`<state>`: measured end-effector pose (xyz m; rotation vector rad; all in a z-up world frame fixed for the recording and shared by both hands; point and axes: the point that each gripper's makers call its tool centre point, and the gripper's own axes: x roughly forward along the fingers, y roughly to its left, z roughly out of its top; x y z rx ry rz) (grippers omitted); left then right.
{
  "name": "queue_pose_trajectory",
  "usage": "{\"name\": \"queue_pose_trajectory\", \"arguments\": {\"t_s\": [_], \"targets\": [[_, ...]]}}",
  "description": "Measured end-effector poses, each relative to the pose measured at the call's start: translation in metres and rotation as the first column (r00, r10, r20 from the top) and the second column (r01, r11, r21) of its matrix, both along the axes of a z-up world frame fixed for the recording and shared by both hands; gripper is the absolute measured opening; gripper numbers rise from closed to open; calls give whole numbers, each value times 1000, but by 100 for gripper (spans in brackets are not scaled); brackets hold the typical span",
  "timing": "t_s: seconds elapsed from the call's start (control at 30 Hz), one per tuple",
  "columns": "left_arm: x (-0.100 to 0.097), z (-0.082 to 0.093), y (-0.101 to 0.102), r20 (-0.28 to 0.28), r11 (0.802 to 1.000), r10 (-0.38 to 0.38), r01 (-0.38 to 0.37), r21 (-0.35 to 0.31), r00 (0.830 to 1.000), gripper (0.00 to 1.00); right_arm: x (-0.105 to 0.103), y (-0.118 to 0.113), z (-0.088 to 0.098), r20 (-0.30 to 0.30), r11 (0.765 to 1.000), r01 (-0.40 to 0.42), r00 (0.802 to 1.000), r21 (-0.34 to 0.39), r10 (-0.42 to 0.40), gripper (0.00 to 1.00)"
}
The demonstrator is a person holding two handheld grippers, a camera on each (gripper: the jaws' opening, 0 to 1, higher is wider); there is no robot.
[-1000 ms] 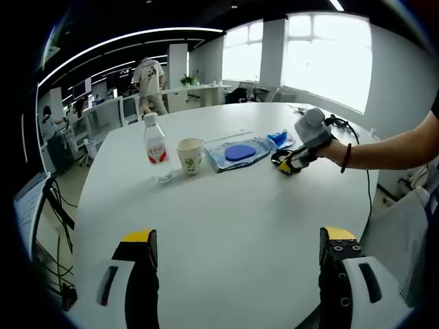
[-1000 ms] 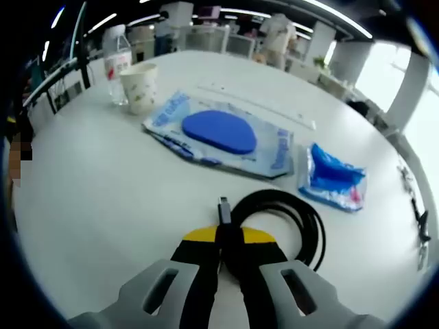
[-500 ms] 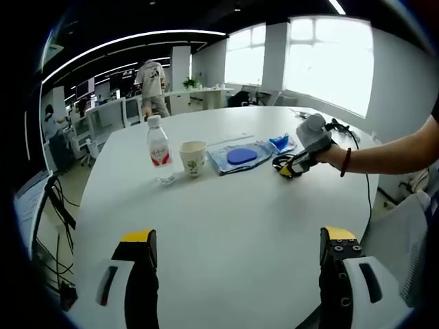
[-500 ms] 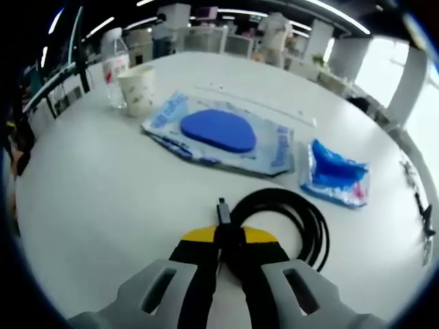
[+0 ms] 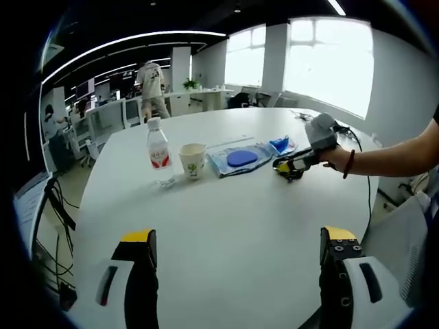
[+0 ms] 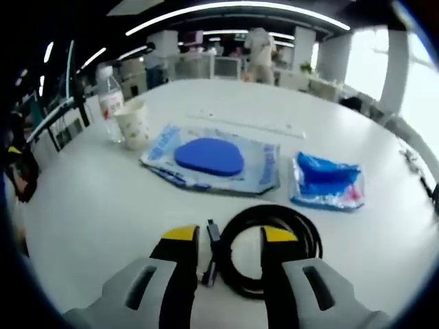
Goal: Arrange the tabletop items into an orderly group along one side of the table until the central work area is clear of visible clutter.
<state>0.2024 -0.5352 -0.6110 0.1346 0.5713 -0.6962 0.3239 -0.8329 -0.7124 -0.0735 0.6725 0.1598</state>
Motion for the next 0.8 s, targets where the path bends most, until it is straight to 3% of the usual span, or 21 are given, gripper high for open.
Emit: {"name": "queue_pose_trajectory", "arguments": {"t_s": [0.23, 0.43, 0.57, 0.8], "targets": [[7, 4, -5, 4, 1000, 8, -8, -28, 1000, 99, -4, -5, 25, 73, 996, -11, 997, 94, 4, 56], [17, 10, -10, 11, 998, 17, -16, -60, 1000, 99, -16, -17, 42, 133, 996, -15, 991, 92, 3, 65], [22, 15, -14, 21, 996, 27, -25, -86, 999, 99, -25, -20, 57, 199, 996, -67, 979, 56, 55, 76], [26, 18, -17, 26, 994, 41, -38, -104, 999, 98, -50, -29, 79, 243, 994, -95, 967, 57, 79, 84]]}}
